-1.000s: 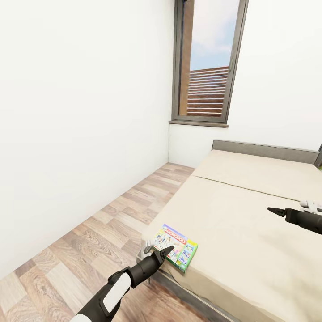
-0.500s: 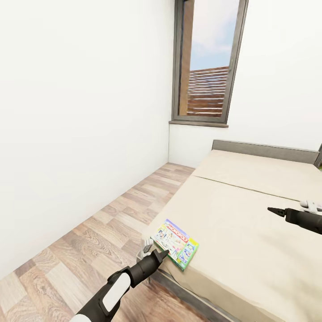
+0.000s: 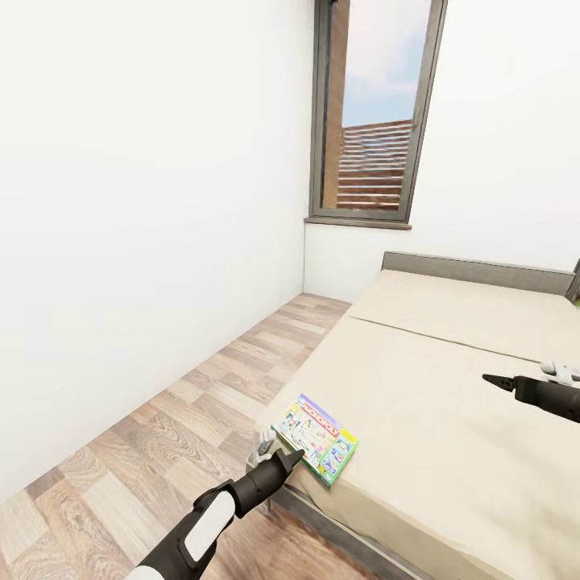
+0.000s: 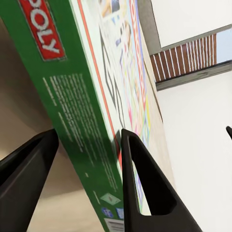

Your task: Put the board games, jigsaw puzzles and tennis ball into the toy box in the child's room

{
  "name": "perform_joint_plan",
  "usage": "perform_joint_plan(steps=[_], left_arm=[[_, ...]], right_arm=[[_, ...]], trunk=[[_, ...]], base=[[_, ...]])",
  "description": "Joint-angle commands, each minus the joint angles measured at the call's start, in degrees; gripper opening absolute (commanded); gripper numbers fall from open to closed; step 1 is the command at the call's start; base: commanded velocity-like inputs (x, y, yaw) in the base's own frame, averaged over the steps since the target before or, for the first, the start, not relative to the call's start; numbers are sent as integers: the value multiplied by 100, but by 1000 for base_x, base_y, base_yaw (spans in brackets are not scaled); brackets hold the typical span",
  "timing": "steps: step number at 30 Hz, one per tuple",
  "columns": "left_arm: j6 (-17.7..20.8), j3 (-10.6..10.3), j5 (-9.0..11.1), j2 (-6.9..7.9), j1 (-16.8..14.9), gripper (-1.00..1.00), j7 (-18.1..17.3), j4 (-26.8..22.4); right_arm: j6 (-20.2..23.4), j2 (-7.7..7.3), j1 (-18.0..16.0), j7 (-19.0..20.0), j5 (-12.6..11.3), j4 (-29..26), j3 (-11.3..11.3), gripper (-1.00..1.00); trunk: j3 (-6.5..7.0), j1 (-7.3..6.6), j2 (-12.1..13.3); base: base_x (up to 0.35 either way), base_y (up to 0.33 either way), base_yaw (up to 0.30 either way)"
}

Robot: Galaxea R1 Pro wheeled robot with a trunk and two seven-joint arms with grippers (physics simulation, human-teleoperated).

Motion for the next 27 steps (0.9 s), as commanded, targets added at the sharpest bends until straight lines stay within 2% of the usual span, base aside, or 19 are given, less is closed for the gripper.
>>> perform_joint_plan(steps=[1, 27], left_arm=[[45, -6, 56, 1, -4, -100, -3, 1], [43, -9, 66, 9, 3, -100, -60, -47]], right_arm=[[37, 0, 1, 27, 8, -17, -8, 100], [38, 43, 60, 27, 8, -92, -8, 100]], trunk=[[-6, -1, -3], [-6, -1, -3]], base=[[0, 0, 0], [0, 0, 0]])
